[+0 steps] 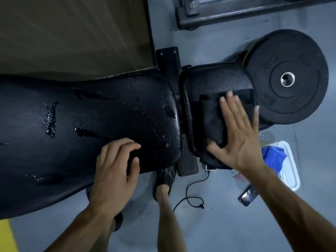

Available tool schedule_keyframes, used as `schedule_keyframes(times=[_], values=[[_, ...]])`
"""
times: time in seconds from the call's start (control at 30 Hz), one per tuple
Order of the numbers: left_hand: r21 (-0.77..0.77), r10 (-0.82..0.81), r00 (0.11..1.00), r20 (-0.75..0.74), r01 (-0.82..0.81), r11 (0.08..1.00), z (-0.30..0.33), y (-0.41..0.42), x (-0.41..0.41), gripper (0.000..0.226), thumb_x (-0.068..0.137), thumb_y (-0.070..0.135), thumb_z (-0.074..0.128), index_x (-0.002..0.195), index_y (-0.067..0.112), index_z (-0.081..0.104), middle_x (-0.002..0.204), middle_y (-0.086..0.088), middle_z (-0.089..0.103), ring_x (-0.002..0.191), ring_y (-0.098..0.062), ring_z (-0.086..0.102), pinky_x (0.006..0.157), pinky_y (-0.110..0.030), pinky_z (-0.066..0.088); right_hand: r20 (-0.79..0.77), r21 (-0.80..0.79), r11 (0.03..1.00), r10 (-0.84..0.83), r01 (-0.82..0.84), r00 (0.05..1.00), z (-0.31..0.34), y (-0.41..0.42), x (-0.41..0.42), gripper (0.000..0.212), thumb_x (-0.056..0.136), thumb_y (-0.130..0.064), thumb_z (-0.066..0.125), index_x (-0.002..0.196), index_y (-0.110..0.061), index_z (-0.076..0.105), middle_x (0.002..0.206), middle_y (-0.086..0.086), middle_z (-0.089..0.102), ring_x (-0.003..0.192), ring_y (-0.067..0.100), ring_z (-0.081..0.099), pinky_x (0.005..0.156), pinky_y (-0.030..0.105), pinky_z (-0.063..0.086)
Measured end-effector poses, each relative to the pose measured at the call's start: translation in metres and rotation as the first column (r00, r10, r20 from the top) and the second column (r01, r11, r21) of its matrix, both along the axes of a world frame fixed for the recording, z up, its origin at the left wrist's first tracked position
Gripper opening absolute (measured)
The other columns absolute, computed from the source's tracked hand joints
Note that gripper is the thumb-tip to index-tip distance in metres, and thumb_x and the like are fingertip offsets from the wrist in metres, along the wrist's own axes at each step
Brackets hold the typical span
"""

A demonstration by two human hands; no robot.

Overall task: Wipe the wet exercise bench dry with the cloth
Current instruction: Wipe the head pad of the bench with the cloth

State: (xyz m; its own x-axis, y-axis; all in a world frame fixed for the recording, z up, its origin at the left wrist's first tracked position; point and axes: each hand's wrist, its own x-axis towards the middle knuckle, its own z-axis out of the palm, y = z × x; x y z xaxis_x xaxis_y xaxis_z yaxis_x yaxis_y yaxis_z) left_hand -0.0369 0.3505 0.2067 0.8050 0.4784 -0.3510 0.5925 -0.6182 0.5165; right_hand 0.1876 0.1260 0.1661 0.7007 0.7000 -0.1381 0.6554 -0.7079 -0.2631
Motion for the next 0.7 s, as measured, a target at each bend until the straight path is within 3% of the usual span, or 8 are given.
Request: schedule_keyframes(times=[0.07,0.23,0.37,0.43,0.5,0.57,0.7], values=[[0.026,-0.026,0.999,-0.029,0.027,0.999,-0.004,0.003,-0.016,0.037,0.093,0.023,0.049,0.130,0.021,0.055,0.143,0.005,0.045,0.134,-0.019,0.039,0.110,-0.027,0.024,-0.009,0.051,0.995,-0.085,0.085,0.996,-0.002,0.007,0.004,0.098,0.075,-0.051,0.051,0.160,-0.008,0.027,0.170,0.009,0.017,0.158,0.023,0.015,0.122,0.065,0.006],[0.097,-0.174,0.982,-0.077,0.181,0.979,-0.016,0.009,-0.047,0.055,0.096,0.020,0.046,0.150,0.011,0.036,0.164,-0.002,0.021,0.152,-0.021,0.015,0.121,-0.050,0.020,-0.070,0.228,0.955,-0.179,0.191,0.981,-0.006,0.046,-0.047,0.080,0.084,-0.037,0.040,0.156,-0.002,0.035,0.166,0.014,0.028,0.156,0.026,0.020,0.124,0.063,0.005],[0.126,-0.195,0.975,-0.110,0.209,0.970,-0.021,0.017,-0.061,0.063,0.097,0.021,0.044,0.155,0.009,0.023,0.166,-0.006,0.013,0.153,-0.023,0.010,0.121,-0.054,0.018,-0.185,0.211,0.977,0.078,-0.038,0.980,0.000,0.061,-0.091,0.081,0.082,-0.033,0.042,0.157,-0.004,0.033,0.167,0.011,0.026,0.157,0.024,0.019,0.125,0.060,0.003],[0.139,-0.182,0.976,-0.117,0.198,0.970,-0.021,0.023,-0.066,0.065,0.097,0.022,0.044,0.156,0.008,0.019,0.166,-0.007,0.011,0.153,-0.024,0.009,0.121,-0.054,0.017,-0.153,0.156,0.971,0.206,-0.182,0.967,0.001,0.053,-0.086,0.080,0.083,-0.034,0.042,0.156,-0.004,0.034,0.167,0.011,0.027,0.156,0.024,0.021,0.123,0.063,0.009],[0.149,-0.175,0.978,-0.117,0.192,0.970,-0.020,0.030,-0.074,0.066,0.097,0.023,0.044,0.156,0.008,0.018,0.166,-0.008,0.010,0.153,-0.025,0.008,0.121,-0.055,0.016,-0.109,0.121,0.970,0.225,-0.212,0.968,0.001,0.048,-0.082,0.079,0.083,-0.035,0.041,0.156,-0.004,0.035,0.166,0.011,0.029,0.156,0.025,0.023,0.122,0.065,0.012],[0.166,-0.178,0.976,-0.122,0.197,0.966,-0.022,0.038,-0.084,0.066,0.096,0.023,0.045,0.156,0.009,0.020,0.166,-0.008,0.011,0.153,-0.025,0.008,0.121,-0.055,0.016,-0.086,0.111,0.984,0.150,-0.141,0.985,-0.001,0.052,-0.089,0.079,0.083,-0.034,0.041,0.156,-0.005,0.035,0.166,0.010,0.029,0.156,0.024,0.023,0.123,0.064,0.010],[0.196,-0.163,0.974,-0.160,0.193,0.961,-0.027,0.049,-0.112,0.067,0.094,0.023,0.047,0.155,0.008,0.022,0.165,-0.011,0.013,0.153,-0.028,0.011,0.121,-0.055,0.017,-0.122,0.167,0.968,-0.167,0.186,0.978,-0.006,0.096,-0.144,0.082,0.080,-0.034,0.043,0.156,-0.005,0.035,0.166,0.011,0.028,0.157,0.023,0.019,0.125,0.059,0.003]])
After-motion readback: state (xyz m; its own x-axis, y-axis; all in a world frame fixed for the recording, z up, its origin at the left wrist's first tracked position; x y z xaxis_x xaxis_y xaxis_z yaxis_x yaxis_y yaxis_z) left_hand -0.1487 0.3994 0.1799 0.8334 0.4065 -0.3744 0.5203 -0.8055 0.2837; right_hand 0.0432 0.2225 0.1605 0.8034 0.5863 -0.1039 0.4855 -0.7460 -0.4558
